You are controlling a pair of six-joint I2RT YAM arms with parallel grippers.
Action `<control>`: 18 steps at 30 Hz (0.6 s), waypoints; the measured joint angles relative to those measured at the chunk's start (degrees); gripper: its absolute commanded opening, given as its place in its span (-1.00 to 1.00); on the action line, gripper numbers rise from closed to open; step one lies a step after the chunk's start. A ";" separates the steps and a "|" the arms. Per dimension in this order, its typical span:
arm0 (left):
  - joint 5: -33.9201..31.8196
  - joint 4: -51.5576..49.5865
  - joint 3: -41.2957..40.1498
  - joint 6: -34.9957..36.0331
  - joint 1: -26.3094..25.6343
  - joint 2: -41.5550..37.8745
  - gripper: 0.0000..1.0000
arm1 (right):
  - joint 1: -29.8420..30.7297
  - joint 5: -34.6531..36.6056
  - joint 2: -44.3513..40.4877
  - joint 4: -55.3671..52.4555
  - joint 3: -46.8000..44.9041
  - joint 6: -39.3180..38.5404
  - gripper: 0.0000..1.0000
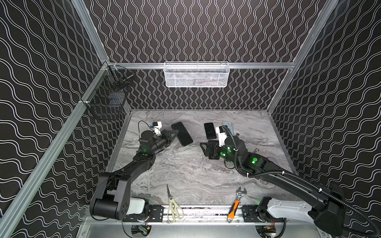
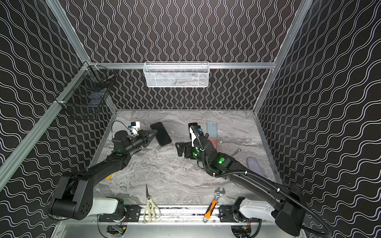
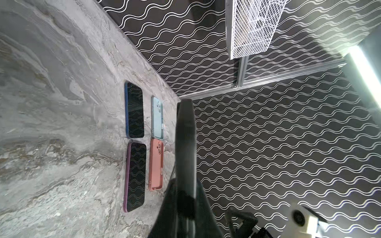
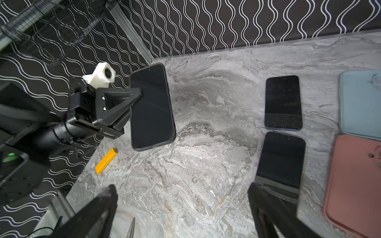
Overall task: Take the phone out of the phone case
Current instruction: Pass the phone, then remove the phone case from the phone.
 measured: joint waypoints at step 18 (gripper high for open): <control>-12.44 20.59 -4.42 -10.64 -6.75 -0.11 -1.00 | -9.94 -34.64 4.57 31.56 -10.47 15.65 0.73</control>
